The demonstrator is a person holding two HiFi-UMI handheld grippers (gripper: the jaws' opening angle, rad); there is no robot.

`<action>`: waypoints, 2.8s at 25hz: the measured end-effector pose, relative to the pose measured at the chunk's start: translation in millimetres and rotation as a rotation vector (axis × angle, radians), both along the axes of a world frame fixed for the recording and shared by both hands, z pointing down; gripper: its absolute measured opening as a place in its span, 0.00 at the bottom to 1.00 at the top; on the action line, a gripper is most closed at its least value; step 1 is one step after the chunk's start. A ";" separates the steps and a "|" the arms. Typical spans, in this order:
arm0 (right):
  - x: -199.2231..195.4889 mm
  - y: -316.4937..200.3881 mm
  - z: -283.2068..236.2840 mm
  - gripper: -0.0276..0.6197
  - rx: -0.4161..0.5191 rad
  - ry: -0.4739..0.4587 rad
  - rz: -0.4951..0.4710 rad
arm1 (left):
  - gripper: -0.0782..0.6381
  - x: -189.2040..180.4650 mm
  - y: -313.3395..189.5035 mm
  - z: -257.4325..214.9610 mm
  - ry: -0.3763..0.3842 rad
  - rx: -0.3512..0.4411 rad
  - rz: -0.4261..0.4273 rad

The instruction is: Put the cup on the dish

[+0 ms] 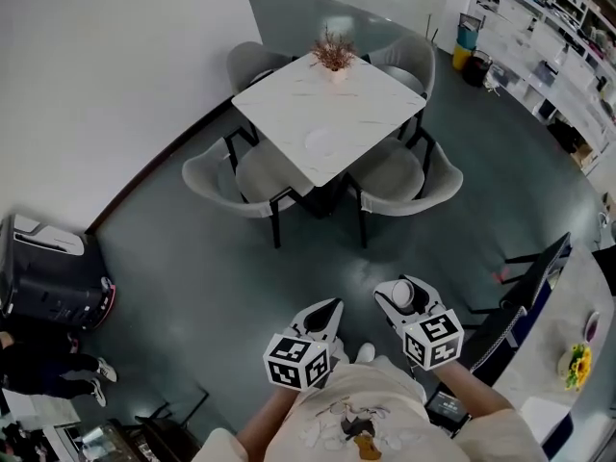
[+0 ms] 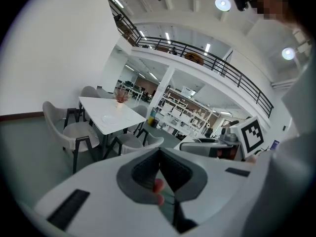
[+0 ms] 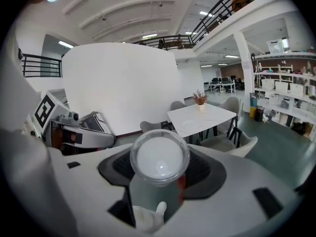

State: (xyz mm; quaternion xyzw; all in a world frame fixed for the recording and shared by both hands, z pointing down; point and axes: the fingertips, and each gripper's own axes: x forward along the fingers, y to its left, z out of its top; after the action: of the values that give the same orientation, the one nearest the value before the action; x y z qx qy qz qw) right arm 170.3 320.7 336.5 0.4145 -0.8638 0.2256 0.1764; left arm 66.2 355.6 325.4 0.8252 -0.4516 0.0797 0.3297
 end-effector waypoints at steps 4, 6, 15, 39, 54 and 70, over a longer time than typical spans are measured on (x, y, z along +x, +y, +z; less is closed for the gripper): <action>-32.7 -27.9 -4.1 0.45 0.011 0.016 -0.015 | 0.11 -26.6 -29.9 -4.5 0.014 0.016 0.006; -48.8 -41.2 -5.5 0.45 0.017 0.018 -0.020 | 0.11 -41.5 -42.1 -4.9 0.020 0.023 0.007; -118.4 -85.9 -14.9 0.45 0.029 0.014 -0.003 | 0.11 -120.0 -72.8 11.1 0.053 0.015 -0.001; -148.0 -126.0 -11.8 0.45 -0.001 0.050 0.010 | 0.11 -160.5 -112.7 18.7 0.097 -0.001 -0.029; -140.5 -250.5 0.9 0.45 0.011 0.030 -0.013 | 0.11 -163.2 -228.4 25.4 0.040 -0.038 -0.060; -95.9 -416.5 5.8 0.45 0.006 -0.021 -0.092 | 0.11 -98.1 -396.1 9.0 -0.025 -0.032 -0.081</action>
State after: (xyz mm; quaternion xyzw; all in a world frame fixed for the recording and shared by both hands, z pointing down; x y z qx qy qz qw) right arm 74.5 -95.7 342.2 0.3724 -0.8845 0.2188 0.1763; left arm -31.9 -40.5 334.4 0.7999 -0.4874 0.0837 0.3401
